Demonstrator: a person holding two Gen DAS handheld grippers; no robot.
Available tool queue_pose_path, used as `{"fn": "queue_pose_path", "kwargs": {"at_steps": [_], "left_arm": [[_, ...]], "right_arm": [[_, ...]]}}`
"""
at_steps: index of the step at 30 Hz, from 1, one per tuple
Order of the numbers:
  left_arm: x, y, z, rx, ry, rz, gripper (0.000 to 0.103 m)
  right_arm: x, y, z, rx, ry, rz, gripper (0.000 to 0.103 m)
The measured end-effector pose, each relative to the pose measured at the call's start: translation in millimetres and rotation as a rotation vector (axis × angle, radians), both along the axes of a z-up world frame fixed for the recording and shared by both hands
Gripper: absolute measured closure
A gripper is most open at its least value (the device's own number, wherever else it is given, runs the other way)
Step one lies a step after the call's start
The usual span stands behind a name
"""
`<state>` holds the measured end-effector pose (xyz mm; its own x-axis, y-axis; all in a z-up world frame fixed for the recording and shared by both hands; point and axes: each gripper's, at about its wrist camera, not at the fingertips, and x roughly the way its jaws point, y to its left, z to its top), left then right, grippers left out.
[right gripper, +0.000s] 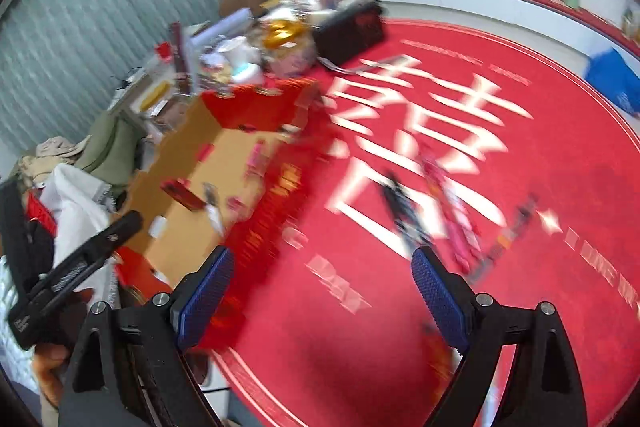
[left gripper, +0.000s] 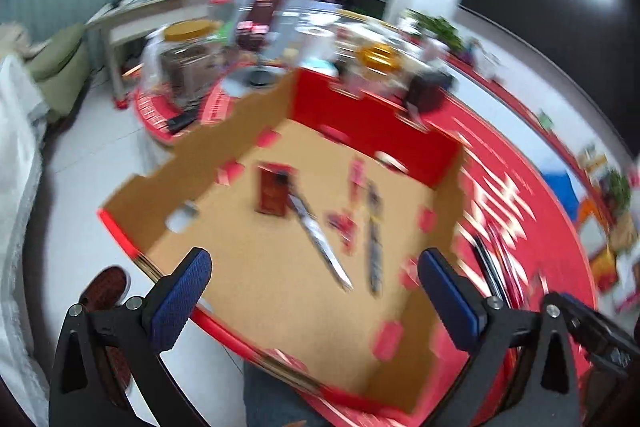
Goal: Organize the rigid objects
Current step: 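Move both grippers back over the items on the red mat, then grasp the red lighter with the left gripper while the right gripper grasps the blue-white pen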
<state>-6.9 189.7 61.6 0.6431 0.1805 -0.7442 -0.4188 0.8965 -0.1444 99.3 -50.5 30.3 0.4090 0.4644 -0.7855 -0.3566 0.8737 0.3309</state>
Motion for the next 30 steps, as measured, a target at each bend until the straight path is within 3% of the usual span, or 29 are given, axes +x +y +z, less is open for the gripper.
{"fn": "queue_pose_path", "kwargs": {"at_steps": [6,10,17,22,30], "left_arm": [[5,-99,-1,0.053,0.006,-0.249,0.000],[19,-156,-25,0.068,0.066,-0.358,0.000],[31,-209,-82,0.051,0.209,-0.407,0.000],[31,-226,-96,0.076,0.241,-0.430,0.000],[32,-209,-104,0.089,0.264,-0.386,0.000]], "right_arm": [[-14,-90,-26,-0.038,0.065,-0.207,0.012],[-24,-130,-41,-0.049,0.109,-0.292,0.012],[-43,-168,-56,-0.043,0.152,-0.346,0.012],[-48,-178,-62,-0.029,0.166,-0.357,0.012],[-48,-166,-67,-0.063,0.160,-0.313,0.012]]}}
